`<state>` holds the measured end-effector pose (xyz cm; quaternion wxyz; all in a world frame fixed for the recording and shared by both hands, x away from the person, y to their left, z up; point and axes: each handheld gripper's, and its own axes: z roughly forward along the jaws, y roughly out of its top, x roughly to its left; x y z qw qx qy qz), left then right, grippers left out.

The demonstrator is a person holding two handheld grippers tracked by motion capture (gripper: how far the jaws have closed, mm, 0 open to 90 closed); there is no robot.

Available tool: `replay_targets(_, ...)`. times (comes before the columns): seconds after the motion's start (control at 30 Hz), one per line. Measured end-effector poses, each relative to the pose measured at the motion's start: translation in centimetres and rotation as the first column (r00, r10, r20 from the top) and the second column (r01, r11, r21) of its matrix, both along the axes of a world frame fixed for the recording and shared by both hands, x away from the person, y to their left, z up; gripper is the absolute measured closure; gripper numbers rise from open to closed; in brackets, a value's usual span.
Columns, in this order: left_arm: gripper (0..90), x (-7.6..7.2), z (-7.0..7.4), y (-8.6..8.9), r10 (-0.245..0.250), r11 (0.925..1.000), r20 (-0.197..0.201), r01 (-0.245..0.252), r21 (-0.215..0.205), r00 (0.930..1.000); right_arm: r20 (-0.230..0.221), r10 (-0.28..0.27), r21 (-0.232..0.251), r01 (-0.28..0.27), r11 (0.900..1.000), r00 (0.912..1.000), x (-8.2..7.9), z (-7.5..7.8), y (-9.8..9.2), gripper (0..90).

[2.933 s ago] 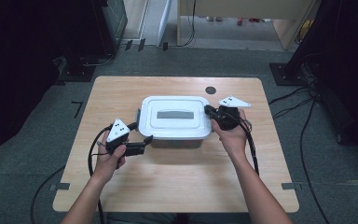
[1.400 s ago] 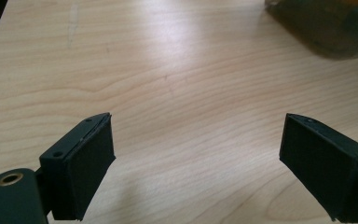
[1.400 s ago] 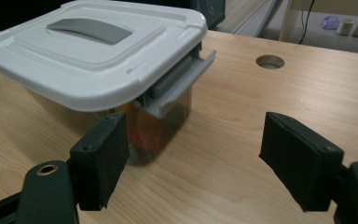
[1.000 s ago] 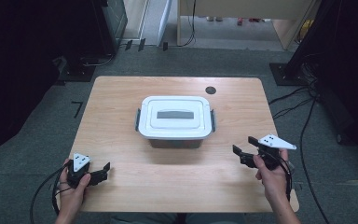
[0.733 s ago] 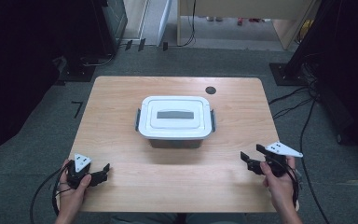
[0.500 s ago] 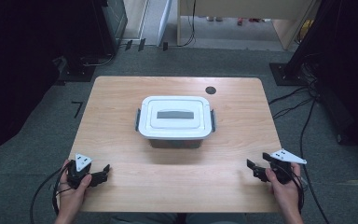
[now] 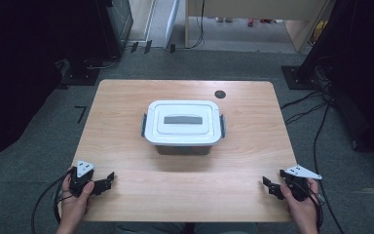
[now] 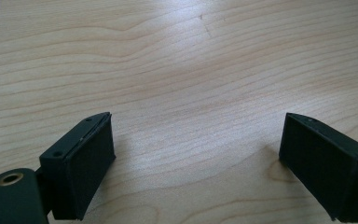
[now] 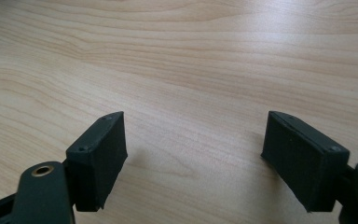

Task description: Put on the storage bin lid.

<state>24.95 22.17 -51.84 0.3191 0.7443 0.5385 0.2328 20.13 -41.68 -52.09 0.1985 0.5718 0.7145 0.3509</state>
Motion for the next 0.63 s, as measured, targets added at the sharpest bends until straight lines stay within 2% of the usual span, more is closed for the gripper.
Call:
replay_targets(0.13,10.1,0.0,0.0,0.0,-0.001,1.0,0.0,0.001,-0.001,1.0,0.009,-0.004,-0.015,0.004,1.0,0.9999,-0.5,-0.1,0.5,16.9)
replay_targets(0.17,10.1,0.0,0.0,0.0,-0.001,1.0,-0.001,0.001,-0.001,1.0,0.017,-0.005,-0.037,0.006,0.999,0.9998,-0.7,-0.3,0.8,13.2)
replay_targets(0.2,10.1,0.0,0.0,0.0,-0.001,1.0,0.0,0.001,-0.001,1.0,0.02,-0.003,-0.088,0.005,0.996,0.9998,-0.9,-0.4,1.3,11.8)
replay_targets(0.63,10.1,0.0,0.0,0.0,-0.002,1.0,-0.001,0.002,-0.001,1.0,0.001,0.001,-0.091,-0.001,0.996,1.0,-0.7,-0.5,1.5,4.1)
